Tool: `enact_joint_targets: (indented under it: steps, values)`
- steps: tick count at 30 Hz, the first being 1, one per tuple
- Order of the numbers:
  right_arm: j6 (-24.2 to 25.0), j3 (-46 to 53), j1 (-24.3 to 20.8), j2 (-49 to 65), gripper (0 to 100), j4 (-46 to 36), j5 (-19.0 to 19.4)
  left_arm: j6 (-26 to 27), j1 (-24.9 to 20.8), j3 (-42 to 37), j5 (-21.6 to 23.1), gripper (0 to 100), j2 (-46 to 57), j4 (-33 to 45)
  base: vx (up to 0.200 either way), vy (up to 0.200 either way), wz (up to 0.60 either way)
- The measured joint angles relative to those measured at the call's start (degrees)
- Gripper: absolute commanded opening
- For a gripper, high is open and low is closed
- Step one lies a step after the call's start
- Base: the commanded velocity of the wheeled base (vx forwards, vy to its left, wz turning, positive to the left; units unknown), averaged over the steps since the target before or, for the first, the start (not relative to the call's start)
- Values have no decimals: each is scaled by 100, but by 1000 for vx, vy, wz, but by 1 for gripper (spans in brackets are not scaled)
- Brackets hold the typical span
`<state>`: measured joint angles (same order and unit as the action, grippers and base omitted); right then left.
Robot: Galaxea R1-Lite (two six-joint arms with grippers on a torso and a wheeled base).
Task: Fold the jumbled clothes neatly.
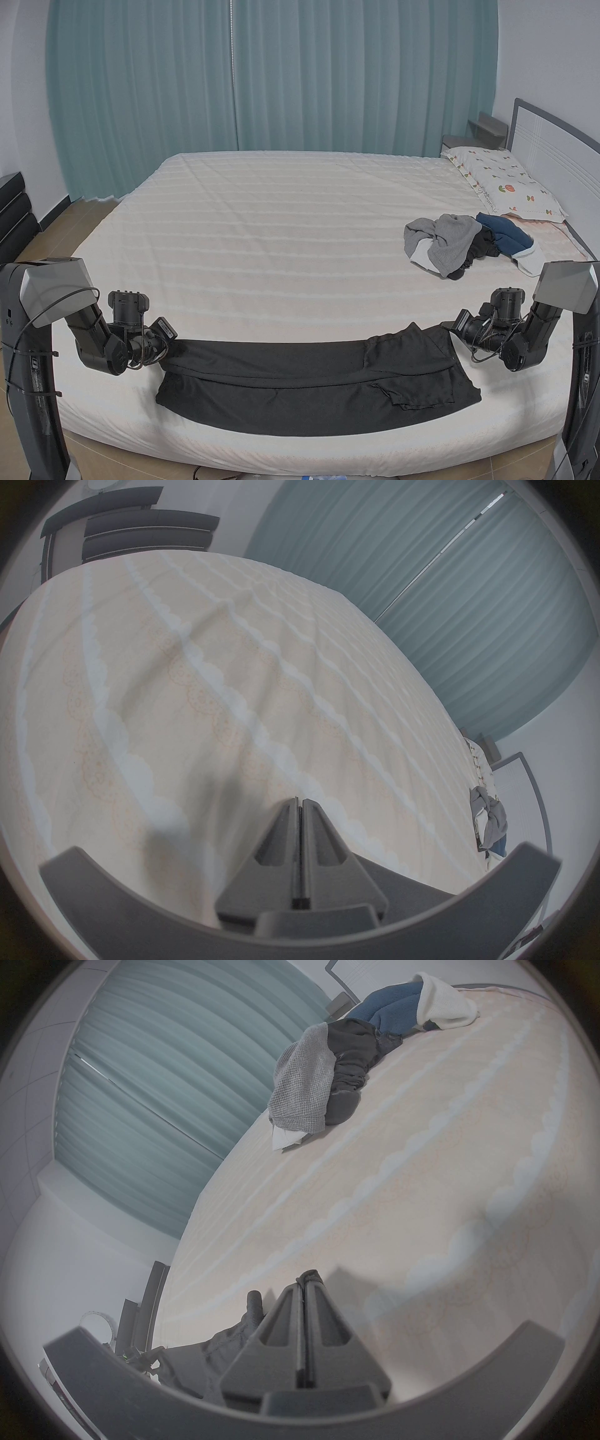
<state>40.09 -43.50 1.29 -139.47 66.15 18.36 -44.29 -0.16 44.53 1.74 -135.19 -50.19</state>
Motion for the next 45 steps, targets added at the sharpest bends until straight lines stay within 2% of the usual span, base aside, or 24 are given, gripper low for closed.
enact_joint_targets:
  steps: [2, 3, 5, 6, 16, 22, 25, 44, 45]
  values:
    - [-2, 0, 2, -13, 0, -5, -2, 1, -2, -2, 0, 0, 0, 7, 0, 0, 0]
    - [-6, -2, 2, -20, 100, -5, 0, 4, -5, -5, 0, 0, 0, 10, 0, 0, 0]
    - [-6, -5, 2, -30, 100, -5, 0, 6, -9, -5, 0, 0, 0, 13, 0, 0, 0]
    - [-9, -2, 5, -38, 100, -2, 4, 11, -9, -7, 0, 100, 0, 22, 0, 0, 0]
    - [0, 144, 5, 122, 100, 187, 52, 4, -13, -5, 2, 100, 0, 16, 0, 0, 0]
    - [9, 594, -108, 651, 100, 316, 602, -51, 13, -10, 28, 100, 16, 2, 0, 0, 0]
    - [-22, 792, -217, 857, 100, 340, 728, -66, 23, -13, 33, 100, 24, 5, 0, 0, 0]
    - [-416, 874, -521, 433, 100, 323, 729, -62, 23, -16, 20, 100, 22, 16, 0, 0, 0]
    - [-474, 878, -521, 405, 0, 323, 729, -62, 23, -16, 20, 100, 22, 16, 0, 0, 0]
